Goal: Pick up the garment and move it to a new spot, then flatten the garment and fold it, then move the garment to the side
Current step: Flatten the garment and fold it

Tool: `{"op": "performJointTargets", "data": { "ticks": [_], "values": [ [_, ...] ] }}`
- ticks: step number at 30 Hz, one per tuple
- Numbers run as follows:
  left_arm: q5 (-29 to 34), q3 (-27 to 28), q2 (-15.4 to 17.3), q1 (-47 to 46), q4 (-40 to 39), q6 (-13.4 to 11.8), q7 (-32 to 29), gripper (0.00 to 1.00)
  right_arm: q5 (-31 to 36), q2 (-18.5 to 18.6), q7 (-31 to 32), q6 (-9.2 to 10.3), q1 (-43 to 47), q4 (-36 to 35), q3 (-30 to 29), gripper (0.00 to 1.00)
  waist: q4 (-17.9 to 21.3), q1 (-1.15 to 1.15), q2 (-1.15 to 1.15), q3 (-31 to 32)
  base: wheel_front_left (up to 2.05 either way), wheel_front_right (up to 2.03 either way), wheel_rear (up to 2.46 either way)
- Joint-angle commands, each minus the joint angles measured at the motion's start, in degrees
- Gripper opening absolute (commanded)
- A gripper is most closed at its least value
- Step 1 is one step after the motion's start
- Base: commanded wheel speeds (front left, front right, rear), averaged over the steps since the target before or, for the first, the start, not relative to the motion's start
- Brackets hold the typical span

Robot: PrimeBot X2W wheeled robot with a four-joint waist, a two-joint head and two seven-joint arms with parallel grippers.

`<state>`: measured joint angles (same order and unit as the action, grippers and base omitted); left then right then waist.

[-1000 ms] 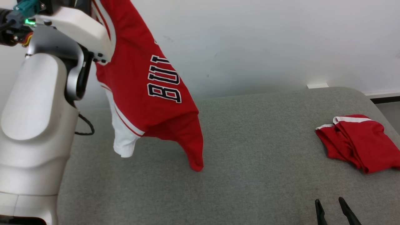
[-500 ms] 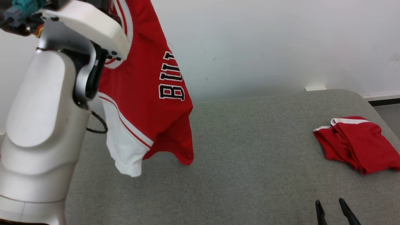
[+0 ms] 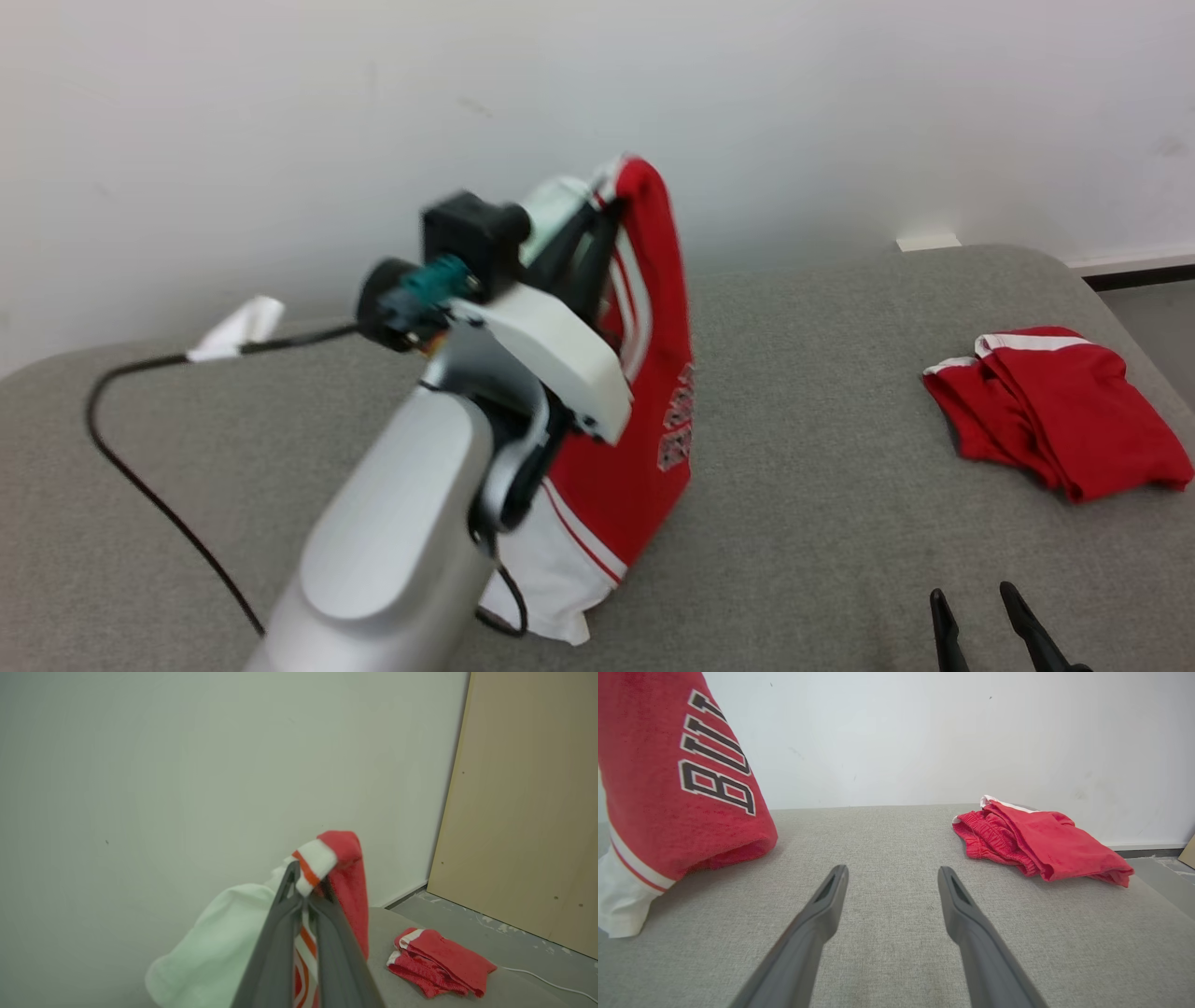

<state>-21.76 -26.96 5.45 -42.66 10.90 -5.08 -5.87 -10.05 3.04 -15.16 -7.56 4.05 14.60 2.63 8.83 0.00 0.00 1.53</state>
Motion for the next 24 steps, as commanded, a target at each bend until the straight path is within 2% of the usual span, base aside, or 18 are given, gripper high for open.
{"op": "performJointTargets", "data": {
  "ticks": [1,6,10,12,13,14,15,16,18,24],
  "values": [
    [-0.5,-2.1,-0.9,2.4,1.6,0.0,1.1,0.00,-0.2,0.2,0.1,0.17,-0.8,0.2,0.3,1.00,1.0,0.00,0.00,-0.7,0.00,0.00,0.00],
    [-4.6,-11.2,-2.4,6.3,7.2,-1.0,5.1,0.00,-0.5,0.1,0.1,0.17,-1.7,0.6,1.4,1.00,3.8,0.00,0.00,-2.0,0.00,0.00,0.00],
    [-10.3,-20.4,-2.4,5.5,9.5,-3.8,9.1,0.00,-0.8,0.1,0.1,0.17,-2.5,1.0,2.1,1.00,6.6,0.00,0.00,-3.1,0.00,0.00,0.00],
    [-11.6,-22.4,-2.4,4.8,9.8,-4.5,10.3,0.00,-0.8,0.0,0.1,0.17,-2.7,1.1,2.2,1.00,7.1,0.00,0.00,-3.3,0.00,0.00,0.00],
    [-12.9,-24.3,-2.4,4.2,10.0,-5.4,11.6,0.13,-0.9,0.0,0.1,0.17,-2.8,1.2,2.3,1.00,7.6,0.00,0.00,-3.6,0.00,0.00,0.00],
    [-13.8,-26.6,-2.4,3.5,10.3,-5.7,12.9,0.41,-1.1,0.0,0.1,0.17,-2.9,1.3,2.3,1.00,8.0,0.00,0.00,-4.0,0.00,0.00,0.00],
    [-14.6,-28.8,-2.4,2.9,10.3,-5.4,14.1,0.93,-1.2,0.0,0.1,0.17,-3.0,1.4,2.5,1.00,8.3,0.00,0.00,-4.3,0.00,0.00,0.00],
    [-16.5,-30.9,-2.5,2.8,10.6,-5.2,14.2,1.00,-1.2,0.0,0.1,0.17,-3.0,1.5,2.6,1.00,8.6,0.00,0.00,-4.5,0.00,0.00,0.00],
    [-19.4,-34.7,-2.4,1.7,10.6,-4.6,13.5,1.00,-1.4,0.0,0.1,0.17,-3.1,1.7,2.5,1.00,8.9,0.00,0.00,-4.8,0.00,0.00,0.00],
    [-25.7,-41.6,-2.4,-1.3,8.6,-5.9,14.3,1.00,-1.6,-0.1,0.1,0.17,-2.8,1.8,1.8,1.00,8.5,0.00,0.00,-5.0,0.00,0.00,0.00]
  ]
}}
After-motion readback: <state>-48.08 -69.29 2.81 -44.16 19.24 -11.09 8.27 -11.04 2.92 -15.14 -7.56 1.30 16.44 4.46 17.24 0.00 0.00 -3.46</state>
